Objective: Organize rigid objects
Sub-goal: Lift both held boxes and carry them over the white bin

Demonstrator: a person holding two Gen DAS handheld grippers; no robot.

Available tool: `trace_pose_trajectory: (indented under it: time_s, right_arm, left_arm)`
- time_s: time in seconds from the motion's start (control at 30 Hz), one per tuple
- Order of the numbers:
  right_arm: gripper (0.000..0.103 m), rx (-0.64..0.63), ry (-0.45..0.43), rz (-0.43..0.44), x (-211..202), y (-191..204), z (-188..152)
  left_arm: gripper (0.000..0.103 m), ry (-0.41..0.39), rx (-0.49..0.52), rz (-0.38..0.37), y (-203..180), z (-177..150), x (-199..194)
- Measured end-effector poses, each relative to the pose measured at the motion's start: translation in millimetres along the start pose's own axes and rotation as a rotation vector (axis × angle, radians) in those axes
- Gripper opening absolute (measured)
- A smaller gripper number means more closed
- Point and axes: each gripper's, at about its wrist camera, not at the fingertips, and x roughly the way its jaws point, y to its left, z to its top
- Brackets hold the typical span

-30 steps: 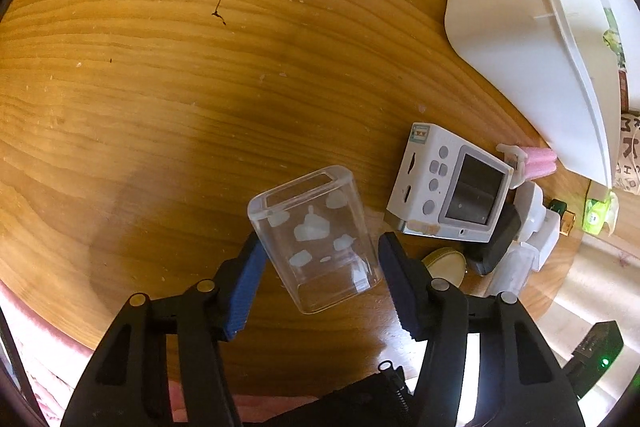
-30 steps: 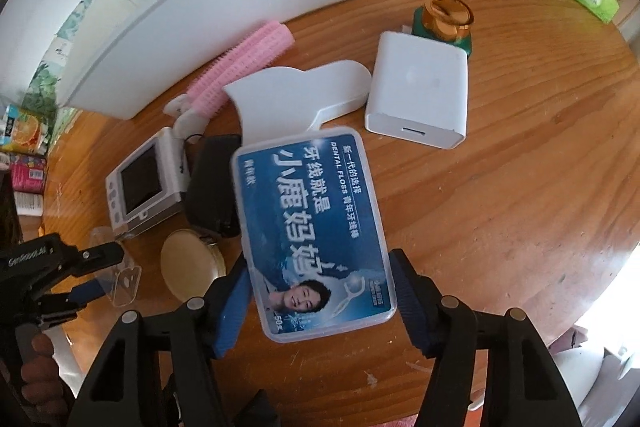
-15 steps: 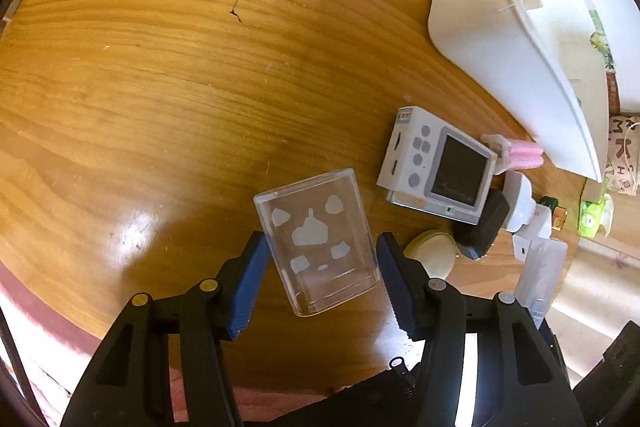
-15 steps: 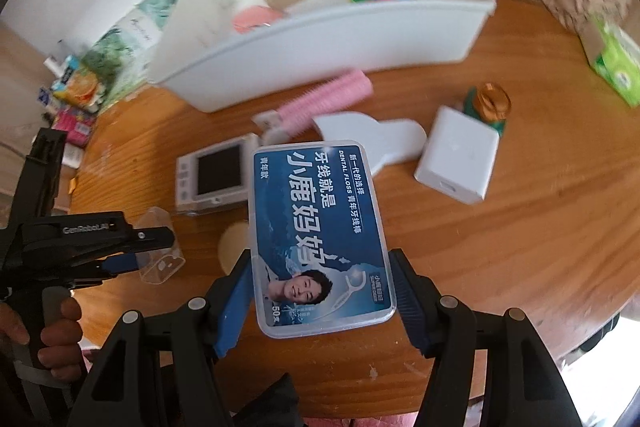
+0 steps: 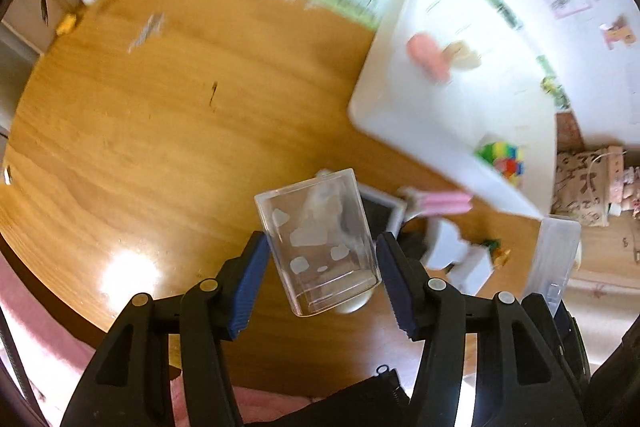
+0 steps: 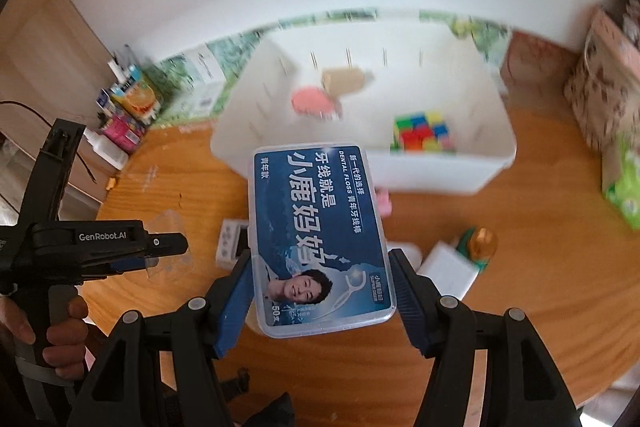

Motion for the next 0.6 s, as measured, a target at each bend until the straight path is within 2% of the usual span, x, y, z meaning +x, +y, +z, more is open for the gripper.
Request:
trace_pose_trajectory:
  time_s: [0.33, 0.6]
  right_arm:
    - [0.065, -0.102, -0.119, 0.025, -18.4, -19.4, 46.8]
    - [0.065, -0.158, -0.222, 0.022, -9.2, -41.4, 82.9]
  left_arm:
    - [0.059, -0.165, 0.055, -0.021, -59.8, 25.3, -23.2]
    - [0.059, -0.297, 0.107, -0.022, -101.6, 50.2, -24.3]
